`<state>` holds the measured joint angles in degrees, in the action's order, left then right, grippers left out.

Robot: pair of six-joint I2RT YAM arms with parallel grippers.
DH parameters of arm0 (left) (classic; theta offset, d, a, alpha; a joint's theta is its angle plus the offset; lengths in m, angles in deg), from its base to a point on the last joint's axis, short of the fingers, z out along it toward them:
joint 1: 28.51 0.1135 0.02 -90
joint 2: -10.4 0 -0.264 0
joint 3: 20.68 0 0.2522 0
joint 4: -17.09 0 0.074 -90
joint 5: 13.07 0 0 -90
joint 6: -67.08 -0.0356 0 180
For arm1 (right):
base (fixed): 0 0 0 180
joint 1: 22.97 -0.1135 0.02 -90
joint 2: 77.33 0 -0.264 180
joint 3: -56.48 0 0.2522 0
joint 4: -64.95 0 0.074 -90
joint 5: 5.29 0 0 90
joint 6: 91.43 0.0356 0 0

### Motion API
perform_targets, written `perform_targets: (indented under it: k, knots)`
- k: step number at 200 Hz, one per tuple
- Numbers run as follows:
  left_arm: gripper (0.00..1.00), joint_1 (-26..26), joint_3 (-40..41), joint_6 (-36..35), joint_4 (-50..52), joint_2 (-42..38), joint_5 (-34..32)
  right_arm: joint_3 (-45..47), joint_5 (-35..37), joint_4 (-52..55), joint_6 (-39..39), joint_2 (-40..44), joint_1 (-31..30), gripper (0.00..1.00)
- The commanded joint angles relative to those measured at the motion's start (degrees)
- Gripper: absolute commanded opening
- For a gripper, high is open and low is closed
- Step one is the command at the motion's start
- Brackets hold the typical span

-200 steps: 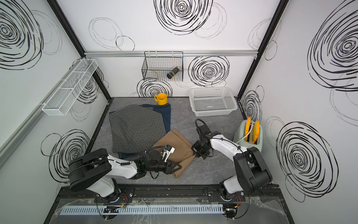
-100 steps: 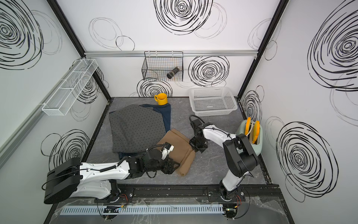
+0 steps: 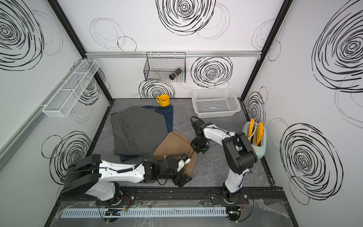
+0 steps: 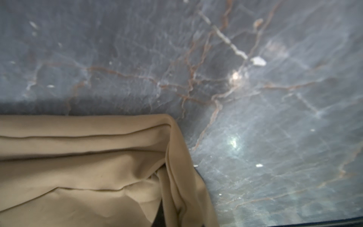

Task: Roll up the skirts
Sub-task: Roll the skirt at the center of the board.

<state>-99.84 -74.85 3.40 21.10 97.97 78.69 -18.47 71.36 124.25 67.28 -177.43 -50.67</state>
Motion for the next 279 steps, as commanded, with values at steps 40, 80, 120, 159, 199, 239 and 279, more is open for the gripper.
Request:
perform_targets:
  k: [40,80,120,159,199,239,279]
  knots:
    - [0.86,-3.8,-3.0,-7.0,4.0,5.4,-13.0,-1.2,-1.9,-0.7,-1.9,0.1,0.0,0.0]
    - [0.79,-8.9,-7.1,-9.5,8.0,9.9,-25.4,-0.9,-2.2,-1.2,-2.4,0.6,0.1,0.0]
    - [0.21,-8.8,-3.5,-4.5,0.8,7.7,-23.0,-1.2,-1.7,-0.8,-2.6,0.4,0.3,0.0]
    - [0.0,-4.0,9.3,8.8,-17.6,0.4,-13.7,-2.4,-1.6,-0.8,-2.2,-1.1,0.2,0.0]
    - [0.0,-0.1,19.3,17.6,-33.1,-3.8,-9.4,-2.7,-1.7,-0.7,-0.6,-1.4,0.6,0.0]
    - [0.0,6.2,26.8,28.2,-47.0,-2.4,-4.1,-0.6,-4.1,-2.4,4.1,-0.1,1.8,0.0]
    - [0.0,8.2,30.0,38.1,-56.1,2.2,0.7,-2.3,-4.2,-2.6,4.9,-1.4,2.3,0.01]
